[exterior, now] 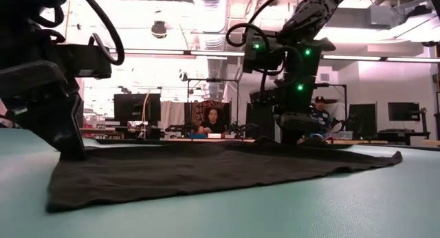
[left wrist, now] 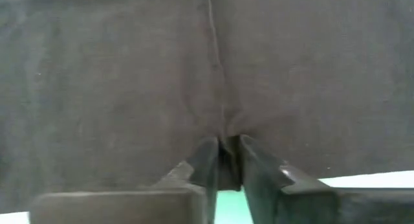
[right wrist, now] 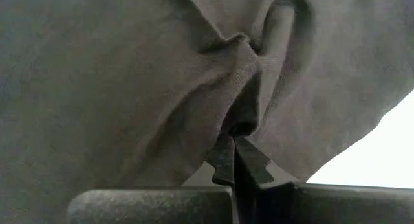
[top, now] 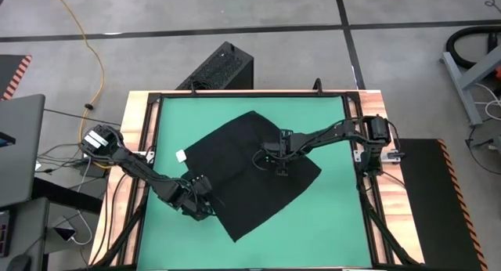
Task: Roll towel
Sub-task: Fold the black towel
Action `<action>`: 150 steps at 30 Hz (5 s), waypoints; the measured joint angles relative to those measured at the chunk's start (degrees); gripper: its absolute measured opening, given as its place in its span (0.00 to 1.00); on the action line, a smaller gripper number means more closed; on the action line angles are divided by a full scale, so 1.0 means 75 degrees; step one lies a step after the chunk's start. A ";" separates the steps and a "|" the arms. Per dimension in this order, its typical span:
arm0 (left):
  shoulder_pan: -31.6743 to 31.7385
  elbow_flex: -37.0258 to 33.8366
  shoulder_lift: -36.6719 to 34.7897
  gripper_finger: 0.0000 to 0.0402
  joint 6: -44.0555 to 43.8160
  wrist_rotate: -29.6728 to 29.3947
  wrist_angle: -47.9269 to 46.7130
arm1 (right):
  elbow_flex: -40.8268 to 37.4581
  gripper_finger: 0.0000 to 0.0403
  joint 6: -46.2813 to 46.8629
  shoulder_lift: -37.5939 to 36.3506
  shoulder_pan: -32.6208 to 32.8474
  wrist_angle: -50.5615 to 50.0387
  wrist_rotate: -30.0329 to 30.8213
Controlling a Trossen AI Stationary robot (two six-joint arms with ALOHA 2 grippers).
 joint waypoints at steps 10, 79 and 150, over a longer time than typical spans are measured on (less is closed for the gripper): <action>0.0022 0.0049 -0.0013 0.00 0.0318 0.0646 -0.0345 | -0.0016 0.23 -0.1674 -0.1284 -0.0331 -0.0258 -0.0722; -0.0053 0.0603 -0.0025 0.00 0.0793 0.0819 -0.2836 | -0.1617 0.01 -0.5115 -0.1639 -0.2167 0.1765 -0.1850; 0.0393 0.6780 -0.0029 0.00 0.3104 -0.3004 -0.6637 | -0.1239 0.00 -0.0129 -0.6386 0.3562 -0.0043 0.5614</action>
